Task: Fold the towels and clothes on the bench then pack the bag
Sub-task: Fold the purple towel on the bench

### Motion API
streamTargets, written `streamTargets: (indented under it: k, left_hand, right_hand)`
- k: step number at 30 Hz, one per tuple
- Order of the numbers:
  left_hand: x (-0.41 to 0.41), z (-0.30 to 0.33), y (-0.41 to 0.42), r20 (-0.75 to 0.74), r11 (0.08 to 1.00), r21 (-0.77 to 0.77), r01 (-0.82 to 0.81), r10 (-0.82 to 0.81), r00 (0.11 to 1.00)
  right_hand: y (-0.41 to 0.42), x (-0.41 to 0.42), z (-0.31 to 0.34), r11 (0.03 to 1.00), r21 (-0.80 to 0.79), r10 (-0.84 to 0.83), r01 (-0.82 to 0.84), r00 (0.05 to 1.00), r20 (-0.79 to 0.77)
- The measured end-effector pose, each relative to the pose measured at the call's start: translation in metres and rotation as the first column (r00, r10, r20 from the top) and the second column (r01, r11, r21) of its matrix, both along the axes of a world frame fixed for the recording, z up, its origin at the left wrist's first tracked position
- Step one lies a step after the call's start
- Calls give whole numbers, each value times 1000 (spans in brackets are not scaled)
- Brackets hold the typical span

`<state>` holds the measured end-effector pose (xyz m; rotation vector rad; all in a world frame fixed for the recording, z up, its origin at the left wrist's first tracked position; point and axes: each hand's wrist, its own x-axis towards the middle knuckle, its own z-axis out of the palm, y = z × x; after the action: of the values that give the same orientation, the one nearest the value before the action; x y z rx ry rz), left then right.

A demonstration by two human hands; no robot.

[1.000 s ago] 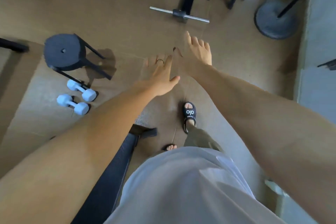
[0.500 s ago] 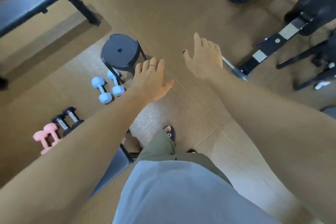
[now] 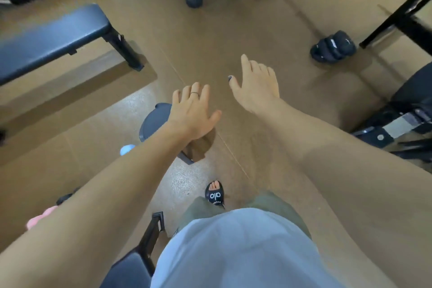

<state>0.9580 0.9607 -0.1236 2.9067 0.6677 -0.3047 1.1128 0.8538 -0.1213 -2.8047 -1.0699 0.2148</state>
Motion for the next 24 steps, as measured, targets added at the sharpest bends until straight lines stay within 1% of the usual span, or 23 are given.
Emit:
streamTargets:
  k: [4, 7, 11, 14, 17, 20, 24]
  left_hand:
    - [64, 11, 63, 6, 999, 29, -25, 25, 1000]
    - [117, 12, 104, 4, 997, 58, -56, 56, 998]
    - [196, 14, 158, -1, 993, 78, -88, 88, 996]
    - [261, 18, 201, 14, 987, 57, -147, 147, 989]
    - [321, 27, 242, 6, 980, 59, -192, 192, 981]
    - [377, 34, 284, 38, 963, 43, -266, 264, 964]
    - [441, 38, 341, 74, 959, 17, -284, 282, 957]
  right_hand:
    - [66, 66, 8, 999, 45, 2, -2, 1000, -7]
    - [109, 118, 8, 999, 45, 29, -30, 1000, 6]
    - [169, 202, 3, 995, 78, 56, -56, 998, 1]
    - [220, 273, 2, 987, 121, 110, -108, 994, -9]
    - [272, 343, 8, 981, 131, 148, -144, 989, -23]
    - [326, 411, 15, 974, 139, 180, -176, 984, -12]
    - [396, 480, 21, 971, 125, 209, -204, 978, -25]
